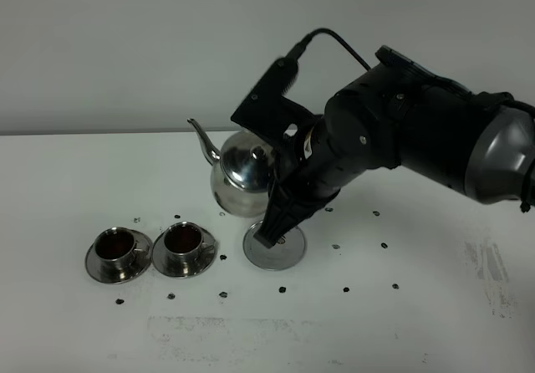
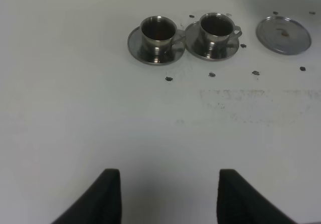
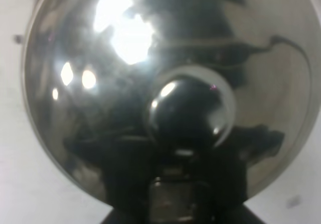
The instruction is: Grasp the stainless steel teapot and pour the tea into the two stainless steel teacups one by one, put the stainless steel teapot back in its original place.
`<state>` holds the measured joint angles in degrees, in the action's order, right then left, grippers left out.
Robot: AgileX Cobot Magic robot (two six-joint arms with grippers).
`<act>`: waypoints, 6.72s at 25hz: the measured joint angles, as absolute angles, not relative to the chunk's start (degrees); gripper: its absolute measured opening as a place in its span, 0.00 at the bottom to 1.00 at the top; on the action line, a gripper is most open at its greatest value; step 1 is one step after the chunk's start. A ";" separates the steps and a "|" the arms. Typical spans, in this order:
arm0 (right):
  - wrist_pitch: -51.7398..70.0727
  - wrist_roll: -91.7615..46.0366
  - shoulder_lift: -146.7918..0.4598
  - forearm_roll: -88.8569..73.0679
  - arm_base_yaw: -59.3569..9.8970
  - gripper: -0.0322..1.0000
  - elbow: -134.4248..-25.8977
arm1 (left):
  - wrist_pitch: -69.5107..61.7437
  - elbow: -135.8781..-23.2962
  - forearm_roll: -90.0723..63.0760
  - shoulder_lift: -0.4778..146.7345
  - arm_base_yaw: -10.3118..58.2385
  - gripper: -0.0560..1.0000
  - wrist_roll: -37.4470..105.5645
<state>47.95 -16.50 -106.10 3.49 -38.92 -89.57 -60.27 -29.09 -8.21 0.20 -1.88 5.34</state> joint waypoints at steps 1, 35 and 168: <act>47.74 -14.30 -106.17 3.18 -39.26 0.23 -88.28 | -60.27 -29.09 -8.21 0.20 -1.88 0.52 5.34; 53.81 -8.49 -116.99 3.49 -44.72 0.23 -92.27 | -60.27 -29.09 -8.21 0.20 -1.88 0.52 5.39; 61.64 -2.59 -0.15 0.00 -1.95 0.23 -27.97 | -60.27 -29.09 -8.21 0.20 -1.88 0.52 5.39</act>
<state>61.64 -2.59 -0.15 0.00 -1.95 -27.97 -60.27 -29.09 -8.21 0.20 -1.88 5.39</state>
